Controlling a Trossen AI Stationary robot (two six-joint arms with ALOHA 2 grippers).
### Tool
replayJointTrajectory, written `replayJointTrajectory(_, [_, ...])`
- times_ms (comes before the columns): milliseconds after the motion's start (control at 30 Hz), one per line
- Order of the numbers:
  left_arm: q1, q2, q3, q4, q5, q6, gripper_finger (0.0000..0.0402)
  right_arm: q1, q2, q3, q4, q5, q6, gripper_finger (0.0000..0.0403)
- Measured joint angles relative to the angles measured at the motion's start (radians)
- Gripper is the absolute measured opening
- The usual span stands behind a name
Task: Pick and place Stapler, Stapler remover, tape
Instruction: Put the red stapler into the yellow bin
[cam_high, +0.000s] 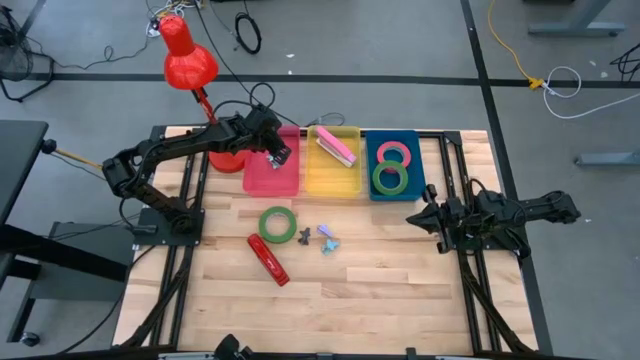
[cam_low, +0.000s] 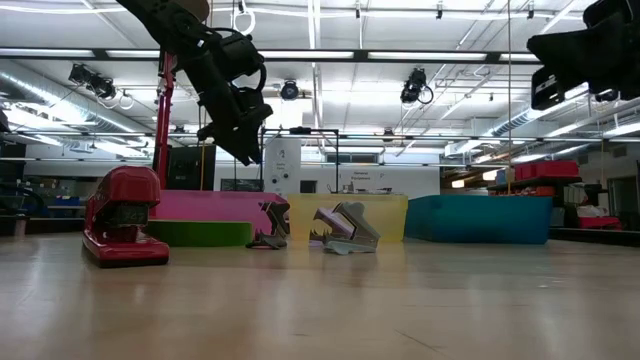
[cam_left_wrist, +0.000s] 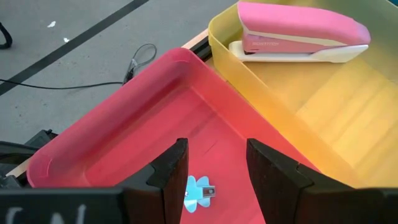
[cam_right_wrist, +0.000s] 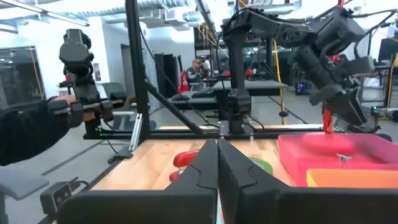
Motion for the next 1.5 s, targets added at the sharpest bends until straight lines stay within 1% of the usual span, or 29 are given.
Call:
replayJointTrajectory(233, [0.000, 0.000, 0.000, 0.000, 0.000, 0.000, 0.0167, 0.000, 0.000, 0.000, -0.076, 0.022, -0.018, 0.0000])
replayJointTrajectory(333, [0.000, 0.000, 0.000, 0.000, 0.000, 0.000, 0.0167, 0.000, 0.000, 0.001, -0.081, -0.018, -0.018, 0.0000])
replayJointTrajectory(400, [0.000, 0.000, 0.000, 0.000, 0.000, 0.000, 0.0167, 0.000, 0.000, 0.001, -0.098, -0.028, -0.018, 0.0000])
replayJointTrajectory(533, [0.000, 0.000, 0.000, 0.000, 0.000, 0.000, 0.0167, 0.000, 0.000, 0.001, -0.150, -0.023, -0.018, 0.0000])
replayJointTrajectory(600, [0.000, 0.000, 0.000, 0.000, 0.000, 0.000, 0.0167, 0.000, 0.000, 0.001, -0.166, -0.003, -0.014, 0.0000])
replayJointTrajectory(1067, [0.000, 0.000, 0.000, 0.000, 0.000, 0.000, 0.0167, -0.002, 0.000, 0.001, -0.150, 0.096, -0.059, 0.0000])
replayJointTrajectory(1233, [0.000, 0.000, 0.000, 0.000, 0.001, 0.000, 0.0167, -0.018, 0.000, 0.001, -0.149, 0.097, -0.051, 0.0000])
replayJointTrajectory(1333, [0.000, 0.000, 0.000, 0.001, 0.024, 0.003, 0.0167, -0.018, 0.000, 0.001, -0.149, 0.099, -0.048, 0.0000])
replayJointTrajectory(1500, [-0.036, 0.000, 0.000, 0.019, 0.068, 0.071, 0.0167, -0.018, 0.000, 0.001, -0.150, 0.088, -0.052, 0.0008])
